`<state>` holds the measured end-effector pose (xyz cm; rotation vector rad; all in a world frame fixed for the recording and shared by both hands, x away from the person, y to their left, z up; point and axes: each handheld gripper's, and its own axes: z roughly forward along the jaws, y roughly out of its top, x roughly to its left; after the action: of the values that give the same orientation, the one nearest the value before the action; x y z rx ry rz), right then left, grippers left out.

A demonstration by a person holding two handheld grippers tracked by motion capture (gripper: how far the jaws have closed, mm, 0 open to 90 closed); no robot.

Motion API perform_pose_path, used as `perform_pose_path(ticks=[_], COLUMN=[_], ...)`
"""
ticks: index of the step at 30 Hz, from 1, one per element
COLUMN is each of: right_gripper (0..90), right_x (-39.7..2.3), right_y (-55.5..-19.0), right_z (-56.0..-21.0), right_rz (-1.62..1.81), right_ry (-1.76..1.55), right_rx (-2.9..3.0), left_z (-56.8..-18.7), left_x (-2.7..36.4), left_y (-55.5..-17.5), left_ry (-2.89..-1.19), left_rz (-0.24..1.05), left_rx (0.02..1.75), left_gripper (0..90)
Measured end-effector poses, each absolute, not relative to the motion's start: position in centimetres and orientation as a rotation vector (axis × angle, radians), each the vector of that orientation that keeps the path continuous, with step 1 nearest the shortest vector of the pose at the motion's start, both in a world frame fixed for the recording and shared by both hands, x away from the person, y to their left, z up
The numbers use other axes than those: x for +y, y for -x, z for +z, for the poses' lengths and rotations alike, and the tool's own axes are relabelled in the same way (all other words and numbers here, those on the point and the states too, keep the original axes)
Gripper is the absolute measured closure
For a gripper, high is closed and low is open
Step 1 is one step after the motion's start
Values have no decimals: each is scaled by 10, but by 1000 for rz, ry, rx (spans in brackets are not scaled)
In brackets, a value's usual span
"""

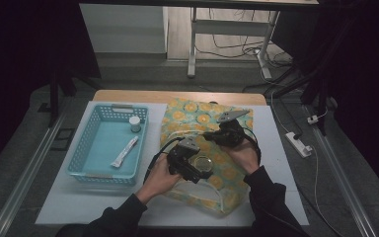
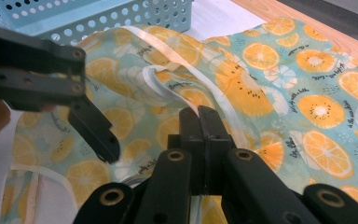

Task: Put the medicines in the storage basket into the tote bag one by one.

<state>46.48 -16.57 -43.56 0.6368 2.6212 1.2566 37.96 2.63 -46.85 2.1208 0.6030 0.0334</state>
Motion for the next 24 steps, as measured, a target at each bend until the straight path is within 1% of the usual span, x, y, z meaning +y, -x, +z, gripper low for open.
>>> perform_pose_path(ticks=[6,11,24], right_gripper=[900,900,900], right_x=[-166,-166,-166], right_y=[-465,-464,-463], right_z=[-436,-435,-435], right_rz=[1256,1255,1251], right_ry=[-635,-629,-624], right_rx=[2620,2620,2622], left_z=[-460,-454,-448], left_x=[43,55,91], left_y=[-376,-371,-367], left_ry=[-2089,-2079,-2056], left_rz=[29,69,106], left_rx=[605,607,659], left_gripper=[1,2,2])
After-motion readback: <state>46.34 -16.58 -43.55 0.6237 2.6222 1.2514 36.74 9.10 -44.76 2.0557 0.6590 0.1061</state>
